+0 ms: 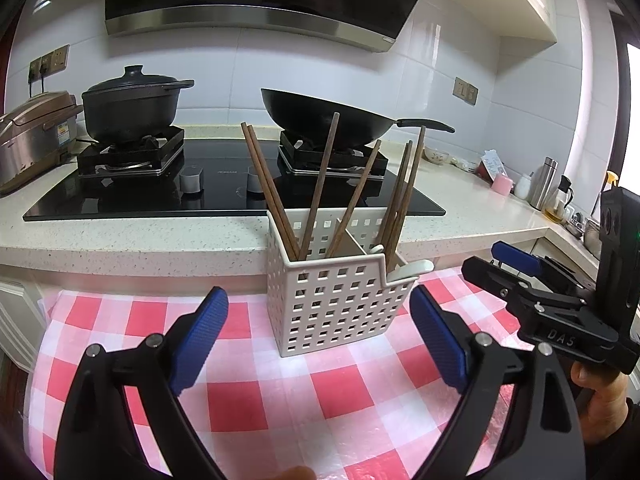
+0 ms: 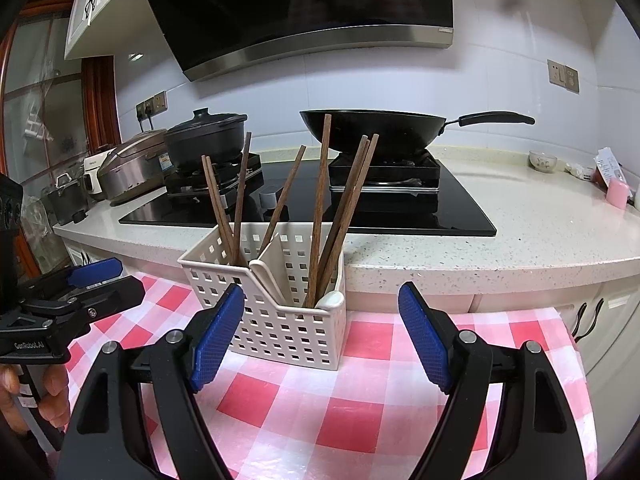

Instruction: Organize utensils

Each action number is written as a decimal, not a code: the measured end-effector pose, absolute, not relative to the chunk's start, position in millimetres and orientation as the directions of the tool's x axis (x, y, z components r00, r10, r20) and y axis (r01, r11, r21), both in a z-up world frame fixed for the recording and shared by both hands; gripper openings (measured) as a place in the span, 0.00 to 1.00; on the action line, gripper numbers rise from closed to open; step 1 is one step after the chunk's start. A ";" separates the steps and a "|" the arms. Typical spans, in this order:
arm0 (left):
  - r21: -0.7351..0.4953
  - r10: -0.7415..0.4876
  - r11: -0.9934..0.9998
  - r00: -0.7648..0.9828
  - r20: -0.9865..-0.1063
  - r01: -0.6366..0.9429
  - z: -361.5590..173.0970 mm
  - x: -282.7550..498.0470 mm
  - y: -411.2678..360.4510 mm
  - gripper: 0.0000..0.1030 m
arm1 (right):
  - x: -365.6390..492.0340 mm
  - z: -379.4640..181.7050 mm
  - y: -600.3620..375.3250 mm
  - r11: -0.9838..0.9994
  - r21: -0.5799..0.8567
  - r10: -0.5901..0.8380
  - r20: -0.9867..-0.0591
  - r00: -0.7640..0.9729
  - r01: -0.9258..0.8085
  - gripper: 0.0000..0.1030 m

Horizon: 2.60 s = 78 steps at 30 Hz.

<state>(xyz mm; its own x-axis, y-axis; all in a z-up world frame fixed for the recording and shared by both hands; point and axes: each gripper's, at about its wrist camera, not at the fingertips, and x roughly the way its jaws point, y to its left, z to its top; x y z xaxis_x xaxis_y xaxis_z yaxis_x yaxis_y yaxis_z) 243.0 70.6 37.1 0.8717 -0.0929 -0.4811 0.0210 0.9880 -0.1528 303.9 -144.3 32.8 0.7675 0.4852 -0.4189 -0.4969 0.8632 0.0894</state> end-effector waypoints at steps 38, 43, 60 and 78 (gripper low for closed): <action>-0.155 -0.097 0.988 0.869 -0.485 0.024 34.3 241.9 69.3 0.88 | 302.4 32.1 -147.7 0.864 0.086 0.483 -0.421 0.768 -0.496 0.73; -0.154 -0.097 0.988 0.870 -0.484 0.024 34.1 241.4 69.4 0.88 | 302.1 31.7 -148.0 0.864 0.087 0.484 -0.421 0.768 -0.496 0.73; -0.156 -0.111 0.987 0.867 -0.486 0.039 32.1 242.1 68.1 0.93 | 300.9 29.7 -147.3 0.862 0.084 0.486 -0.422 0.766 -0.500 0.73; -0.094 -0.088 0.994 0.866 -0.492 0.048 30.8 239.3 60.0 0.95 | 301.5 27.4 -150.3 0.862 0.082 0.484 -0.427 0.763 -0.501 0.78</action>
<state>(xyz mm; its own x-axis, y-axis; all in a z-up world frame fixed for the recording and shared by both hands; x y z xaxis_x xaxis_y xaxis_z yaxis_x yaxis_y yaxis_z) 239.3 60.0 30.8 0.8660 -0.0882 -0.4922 0.0479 0.9944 -0.0938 301.5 -150.3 27.4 0.7633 0.4845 -0.4274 -0.5009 0.8616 0.0821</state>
